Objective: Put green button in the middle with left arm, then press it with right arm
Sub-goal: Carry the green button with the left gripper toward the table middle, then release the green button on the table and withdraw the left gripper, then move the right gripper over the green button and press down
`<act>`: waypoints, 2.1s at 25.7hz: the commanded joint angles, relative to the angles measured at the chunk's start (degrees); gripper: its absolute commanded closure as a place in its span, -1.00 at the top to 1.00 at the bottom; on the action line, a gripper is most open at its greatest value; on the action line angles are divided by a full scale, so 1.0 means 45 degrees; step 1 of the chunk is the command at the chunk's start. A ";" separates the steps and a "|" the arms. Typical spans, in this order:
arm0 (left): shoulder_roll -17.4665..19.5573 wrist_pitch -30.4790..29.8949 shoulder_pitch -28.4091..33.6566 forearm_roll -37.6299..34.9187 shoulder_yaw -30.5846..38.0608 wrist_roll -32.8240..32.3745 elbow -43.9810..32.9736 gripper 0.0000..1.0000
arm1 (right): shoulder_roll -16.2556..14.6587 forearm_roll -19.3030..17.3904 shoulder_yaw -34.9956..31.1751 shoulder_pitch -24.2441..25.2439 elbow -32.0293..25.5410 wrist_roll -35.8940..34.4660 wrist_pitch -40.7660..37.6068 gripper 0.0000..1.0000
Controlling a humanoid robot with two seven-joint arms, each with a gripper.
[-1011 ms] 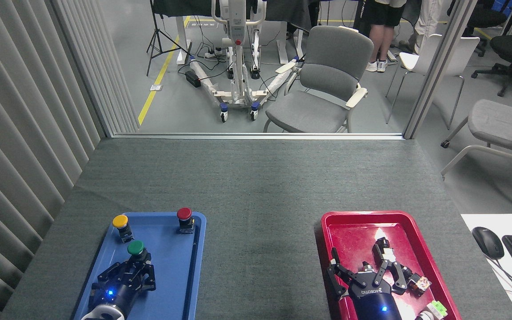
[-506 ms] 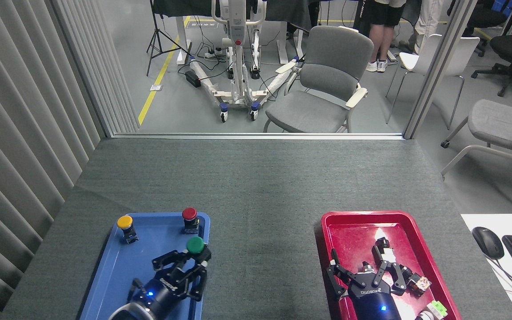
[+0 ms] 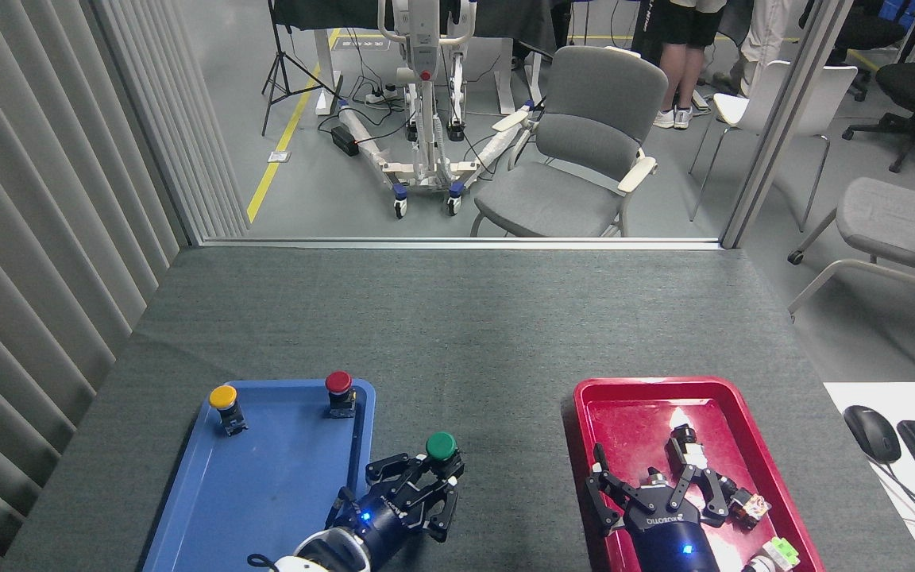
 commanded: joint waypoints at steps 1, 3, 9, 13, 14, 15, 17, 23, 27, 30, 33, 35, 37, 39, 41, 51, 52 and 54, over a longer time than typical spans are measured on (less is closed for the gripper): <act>-0.0250 0.0381 -0.0597 -0.0006 -0.0118 -0.0082 0.1155 -1.00 | 0.0028 -0.0012 0.0036 0.0012 0.0085 -0.0058 -0.0012 1.00; -0.0328 0.0381 -0.0675 -0.0006 -0.0137 -0.0062 0.1487 -1.00 | 0.0028 -0.0012 0.0056 0.0071 0.0163 -0.0097 -0.0012 1.00; -0.0348 0.0439 -0.0675 0.0013 -0.0391 0.0309 0.1917 0.71 | 0.0086 -0.0031 0.0095 0.0051 0.0163 -0.0136 -0.0032 1.00; -0.0328 0.0498 -0.0577 0.0033 -0.0391 0.0875 0.1819 0.98 | 0.0047 -0.0071 0.0114 0.0012 0.0182 -0.0155 -0.0052 1.00; -0.0309 0.0498 -0.0577 0.0033 -0.0391 0.0856 0.1780 0.98 | 0.0067 -0.0051 0.0153 -0.0007 0.0222 -0.0136 -0.0032 1.00; -0.0309 0.0498 -0.0519 0.0052 -0.0391 0.0836 0.1663 0.98 | 0.0067 -0.0051 0.0251 -0.0007 0.0222 -0.0155 -0.0013 1.00; -0.0231 0.0498 -0.0382 0.0189 -0.0391 0.0817 0.0999 0.98 | 0.0047 -0.0071 0.0524 -0.0027 0.0222 -0.0155 0.0007 1.00; 0.0746 0.0556 0.1473 0.0325 -0.0176 0.0719 -0.3102 0.98 | 0.0106 -0.0051 0.1637 -0.0163 0.0260 -0.0097 0.0339 0.97; 0.1058 0.1435 0.3270 0.0755 0.1835 0.0719 -0.5660 0.98 | 0.0243 -0.0031 0.2438 -0.0730 0.0651 -0.0097 0.0495 0.62; 0.1351 0.1650 0.3973 0.0794 0.3437 0.0484 -0.6736 0.98 | 0.0360 -0.0031 0.3161 -0.1160 0.0944 -0.0175 0.0417 0.06; 0.1469 0.1748 0.3915 0.0775 0.4277 -0.0668 -0.6696 0.98 | 0.0399 0.0027 0.3942 -0.1628 0.1530 -0.0175 0.0495 -0.39; 0.1508 0.2021 0.3915 0.0775 0.4745 -0.1273 -0.6696 0.98 | 0.0535 0.0008 0.4528 -0.2272 0.2408 -0.0175 0.0534 -0.74; 0.1625 0.2099 0.3954 0.0794 0.5116 -0.1273 -0.6716 0.98 | 0.0770 -0.0012 0.4997 -0.2956 0.3288 -0.0194 0.0632 -0.98; 0.1625 0.2099 0.3915 0.0814 0.5234 -0.1156 -0.6696 0.98 | 0.0926 -0.0071 0.5290 -0.3445 0.3835 -0.0272 0.0613 -1.00; 0.1644 0.2099 0.3876 0.0814 0.5253 -0.1137 -0.6638 0.98 | 0.1082 -0.0071 0.5349 -0.3660 0.4206 -0.0292 0.0613 -1.00; 0.1664 0.2099 0.3895 0.0834 0.5468 -0.1176 -0.6404 0.98 | 0.1551 0.0086 0.5270 -0.3835 0.5788 -0.0292 0.0671 -1.00; 0.1664 0.2099 0.3876 0.0853 0.5468 -0.1176 -0.6325 0.98 | 0.1551 0.0086 0.5270 -0.3835 0.5964 -0.0311 0.0671 -1.00; 0.1664 0.2099 0.3895 0.0853 0.5507 -0.1195 -0.6267 0.98 | 0.1590 0.0086 0.5251 -0.3835 0.6276 -0.0409 0.0691 -1.00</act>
